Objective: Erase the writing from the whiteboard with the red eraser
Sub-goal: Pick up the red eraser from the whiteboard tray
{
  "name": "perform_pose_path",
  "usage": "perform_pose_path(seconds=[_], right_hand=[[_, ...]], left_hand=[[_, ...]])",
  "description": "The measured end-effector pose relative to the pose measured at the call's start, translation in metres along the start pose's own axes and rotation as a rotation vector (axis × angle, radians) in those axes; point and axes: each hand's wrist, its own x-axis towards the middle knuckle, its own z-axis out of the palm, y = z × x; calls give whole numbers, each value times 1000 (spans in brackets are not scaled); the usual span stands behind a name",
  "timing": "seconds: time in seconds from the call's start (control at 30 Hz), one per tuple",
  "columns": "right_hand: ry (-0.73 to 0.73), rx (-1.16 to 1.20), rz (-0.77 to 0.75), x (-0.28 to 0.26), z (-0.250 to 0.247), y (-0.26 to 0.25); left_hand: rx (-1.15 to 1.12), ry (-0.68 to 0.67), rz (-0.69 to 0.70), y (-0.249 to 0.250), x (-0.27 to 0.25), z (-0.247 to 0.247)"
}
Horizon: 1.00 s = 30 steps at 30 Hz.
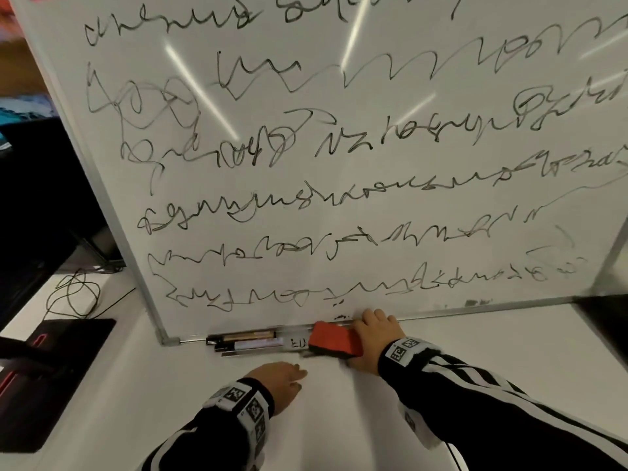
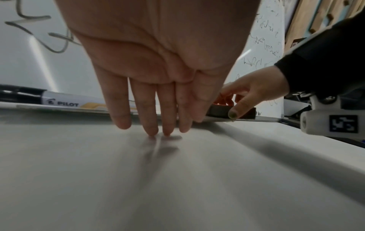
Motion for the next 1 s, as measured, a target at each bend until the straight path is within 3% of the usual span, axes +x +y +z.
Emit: perform_pose_path(seconds=[0.23, 0.4, 0.57, 0.73, 1.0], right_hand=[[6, 105, 17, -9, -3, 17], [94, 263, -44, -12, -33, 29], [294, 461, -161, -6, -100, 8], [599, 548, -263, 1, -180, -24], [987, 444, -247, 46, -275, -80]], left_hand=[[-123, 218, -31, 23, -8, -10], [-280, 475, -34, 30, -23, -42], [-353, 753, -1, 16, -51, -102], [-336, 1000, 51, -11, -82, -181], [-194, 1250, 151, -70, -113, -299]])
